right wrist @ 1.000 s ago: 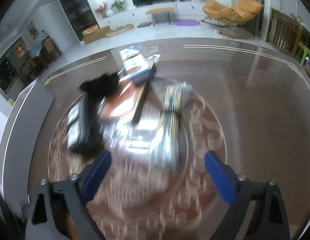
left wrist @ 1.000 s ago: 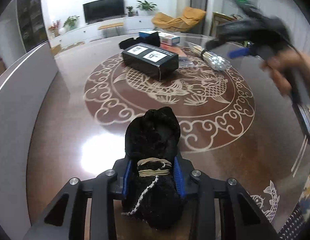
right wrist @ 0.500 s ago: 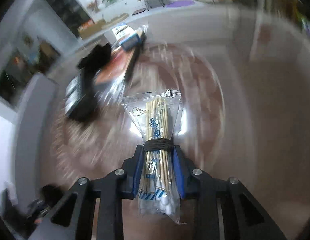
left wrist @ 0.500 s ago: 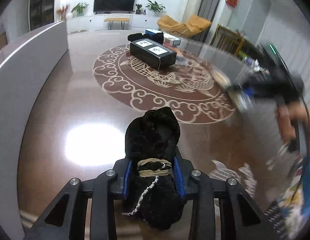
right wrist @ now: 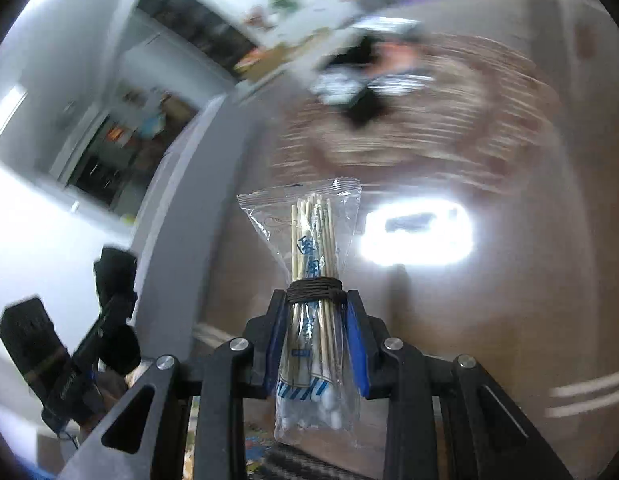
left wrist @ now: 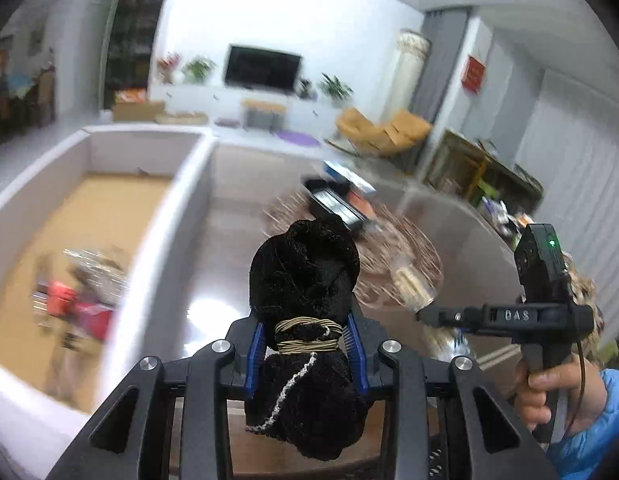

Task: Organize objects
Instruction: 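Carry the pouch and swab bag into the cardboard box and open both grippers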

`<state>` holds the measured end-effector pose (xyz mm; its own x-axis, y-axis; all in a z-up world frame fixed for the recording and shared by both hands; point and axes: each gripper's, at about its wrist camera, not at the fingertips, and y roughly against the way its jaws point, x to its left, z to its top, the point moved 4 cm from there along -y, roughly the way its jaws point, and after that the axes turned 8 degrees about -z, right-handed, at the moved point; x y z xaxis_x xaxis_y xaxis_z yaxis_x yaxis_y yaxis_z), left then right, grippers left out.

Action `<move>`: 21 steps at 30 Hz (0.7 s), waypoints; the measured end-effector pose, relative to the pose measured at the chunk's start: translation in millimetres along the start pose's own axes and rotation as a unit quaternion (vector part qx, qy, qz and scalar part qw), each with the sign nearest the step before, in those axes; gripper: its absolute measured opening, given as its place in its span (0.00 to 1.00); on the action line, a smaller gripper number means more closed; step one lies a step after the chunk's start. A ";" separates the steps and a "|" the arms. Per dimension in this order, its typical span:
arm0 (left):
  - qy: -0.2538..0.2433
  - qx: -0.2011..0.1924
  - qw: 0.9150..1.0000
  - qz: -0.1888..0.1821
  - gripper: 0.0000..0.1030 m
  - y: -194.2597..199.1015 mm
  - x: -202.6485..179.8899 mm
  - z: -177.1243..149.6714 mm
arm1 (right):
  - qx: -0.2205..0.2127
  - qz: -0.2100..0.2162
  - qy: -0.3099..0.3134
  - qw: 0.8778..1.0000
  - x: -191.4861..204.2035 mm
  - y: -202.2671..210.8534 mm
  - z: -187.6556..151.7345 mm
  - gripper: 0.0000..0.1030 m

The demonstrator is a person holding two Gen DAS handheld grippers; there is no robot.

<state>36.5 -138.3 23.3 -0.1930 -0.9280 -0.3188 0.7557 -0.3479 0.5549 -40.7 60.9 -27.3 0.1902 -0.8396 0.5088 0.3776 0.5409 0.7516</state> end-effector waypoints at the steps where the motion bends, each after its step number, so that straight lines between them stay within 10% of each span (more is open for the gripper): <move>1: 0.002 -0.009 1.000 0.016 0.34 11.7 10.3 4.6 | 0.001 0.012 0.018 1.000 20.5 -3.9 3.8 0.29; 12: 0.067 -0.044 0.981 0.178 0.34 89.6 152.2 33.9 | -0.011 0.134 0.186 0.973 254.8 -40.3 27.0 0.29; 17: 0.122 -0.021 0.973 0.193 0.36 82.9 206.2 31.9 | -0.017 0.142 0.207 0.968 313.2 -70.7 38.7 0.30; 21: 0.161 0.029 0.961 0.222 0.77 56.5 246.2 23.3 | 0.025 0.092 0.209 0.973 324.0 -123.3 43.2 0.76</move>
<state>17.1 -389.5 -6.0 0.3509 -0.9003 -0.2574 0.6806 0.0564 0.7305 -64.7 -275.7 63.0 0.6065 -0.6689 0.4299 0.2596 0.6776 0.6881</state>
